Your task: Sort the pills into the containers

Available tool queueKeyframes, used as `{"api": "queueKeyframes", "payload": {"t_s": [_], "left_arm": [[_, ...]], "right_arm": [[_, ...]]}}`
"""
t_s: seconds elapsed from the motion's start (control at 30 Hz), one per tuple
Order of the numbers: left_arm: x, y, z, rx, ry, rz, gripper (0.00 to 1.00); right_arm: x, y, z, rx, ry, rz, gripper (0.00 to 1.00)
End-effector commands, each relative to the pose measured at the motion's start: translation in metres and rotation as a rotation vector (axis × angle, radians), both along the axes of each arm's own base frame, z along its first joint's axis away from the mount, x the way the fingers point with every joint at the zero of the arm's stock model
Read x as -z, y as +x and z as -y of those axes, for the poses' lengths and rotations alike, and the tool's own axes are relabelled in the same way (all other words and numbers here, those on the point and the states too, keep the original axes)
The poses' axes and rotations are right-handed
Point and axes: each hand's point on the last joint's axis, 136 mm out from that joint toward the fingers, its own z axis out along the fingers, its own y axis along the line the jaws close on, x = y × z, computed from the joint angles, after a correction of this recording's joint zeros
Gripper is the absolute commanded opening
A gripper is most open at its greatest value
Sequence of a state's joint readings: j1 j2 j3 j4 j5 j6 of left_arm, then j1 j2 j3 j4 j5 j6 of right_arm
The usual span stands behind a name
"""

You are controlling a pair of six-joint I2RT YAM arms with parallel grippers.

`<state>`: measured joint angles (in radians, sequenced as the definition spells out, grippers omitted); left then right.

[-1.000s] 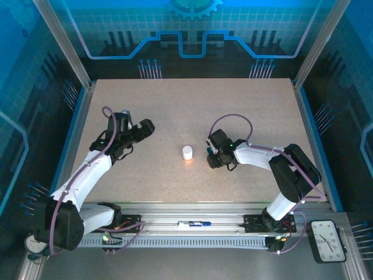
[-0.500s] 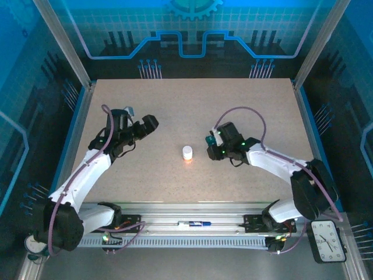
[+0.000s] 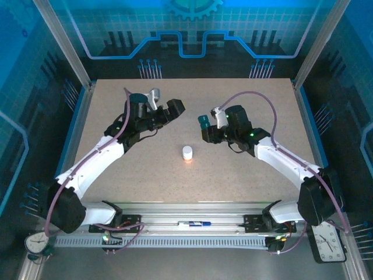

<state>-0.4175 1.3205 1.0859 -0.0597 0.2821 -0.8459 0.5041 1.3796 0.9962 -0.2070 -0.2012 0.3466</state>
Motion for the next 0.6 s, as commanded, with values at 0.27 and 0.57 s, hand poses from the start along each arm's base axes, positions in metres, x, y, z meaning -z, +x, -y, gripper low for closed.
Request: {"api": "queueKeyframes", "payload": {"t_s": [0.27,0.57], "left_arm": [[-0.013,0.000,0.044,0.093,-0.142,0.000,0.99],[-0.007,-0.001,0.057,0.115,-0.150,-0.014,0.99]], "right_arm": [[-0.017,0.006,-0.022,-0.025,0.106,-0.016,0.34],[-0.020,0.004,-0.030,-0.039,0.107,-0.014,0.34]]}}
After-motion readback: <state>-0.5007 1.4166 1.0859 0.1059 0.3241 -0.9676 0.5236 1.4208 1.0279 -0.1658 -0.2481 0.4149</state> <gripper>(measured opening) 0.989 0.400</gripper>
